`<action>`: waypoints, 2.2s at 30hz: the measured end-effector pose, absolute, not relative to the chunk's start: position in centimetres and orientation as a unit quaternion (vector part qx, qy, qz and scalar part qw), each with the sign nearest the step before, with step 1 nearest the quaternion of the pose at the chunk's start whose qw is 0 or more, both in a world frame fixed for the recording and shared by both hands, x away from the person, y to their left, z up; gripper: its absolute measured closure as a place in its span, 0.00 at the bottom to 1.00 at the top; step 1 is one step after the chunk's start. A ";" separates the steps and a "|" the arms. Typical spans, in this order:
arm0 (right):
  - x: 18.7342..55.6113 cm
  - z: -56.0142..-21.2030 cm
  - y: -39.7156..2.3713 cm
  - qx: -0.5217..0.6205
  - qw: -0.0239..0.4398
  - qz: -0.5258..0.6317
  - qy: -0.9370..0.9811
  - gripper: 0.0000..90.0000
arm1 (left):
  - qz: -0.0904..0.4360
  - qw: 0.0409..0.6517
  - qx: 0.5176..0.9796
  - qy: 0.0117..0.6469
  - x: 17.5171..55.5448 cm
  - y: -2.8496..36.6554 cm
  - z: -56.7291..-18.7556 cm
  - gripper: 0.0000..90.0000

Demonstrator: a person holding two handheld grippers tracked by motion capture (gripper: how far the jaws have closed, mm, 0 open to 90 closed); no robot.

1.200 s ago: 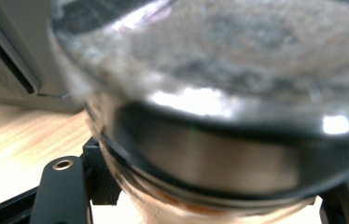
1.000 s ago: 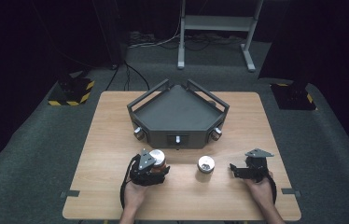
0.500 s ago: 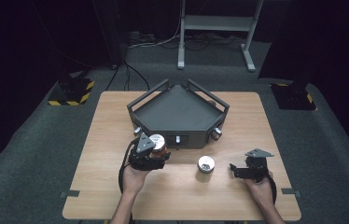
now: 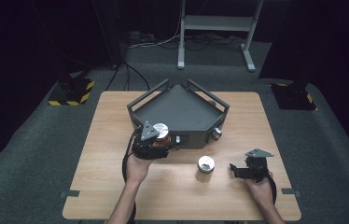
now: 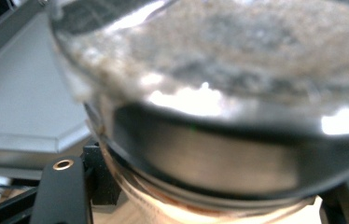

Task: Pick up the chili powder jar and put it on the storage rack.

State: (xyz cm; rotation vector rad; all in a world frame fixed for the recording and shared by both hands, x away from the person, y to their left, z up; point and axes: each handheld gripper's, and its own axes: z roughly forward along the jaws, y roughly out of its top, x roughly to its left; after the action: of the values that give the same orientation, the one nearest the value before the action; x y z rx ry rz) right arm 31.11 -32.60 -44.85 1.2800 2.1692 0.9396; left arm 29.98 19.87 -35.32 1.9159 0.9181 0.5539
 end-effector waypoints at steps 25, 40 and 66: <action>31.1 -44.9 -32.6 0.464 0.225 0.341 0.786 0.08 | 0.241 0.459 0.753 0.405 34.4 18.2 -32.6 0.34; 31.1 -44.9 -32.6 0.464 0.225 0.341 0.786 0.08 | 0.249 0.433 0.743 0.445 38.1 15.9 -32.6 0.34; 31.1 -44.9 -32.6 0.464 0.225 0.341 0.786 0.08 | 0.257 0.420 0.735 0.467 39.1 15.3 -34.3 0.34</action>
State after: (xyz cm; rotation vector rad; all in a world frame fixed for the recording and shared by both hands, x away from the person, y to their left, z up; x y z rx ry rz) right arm 31.10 -32.61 -44.85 1.2796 2.1691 0.9398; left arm 39.11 15.33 -34.33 1.8409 1.1697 0.6442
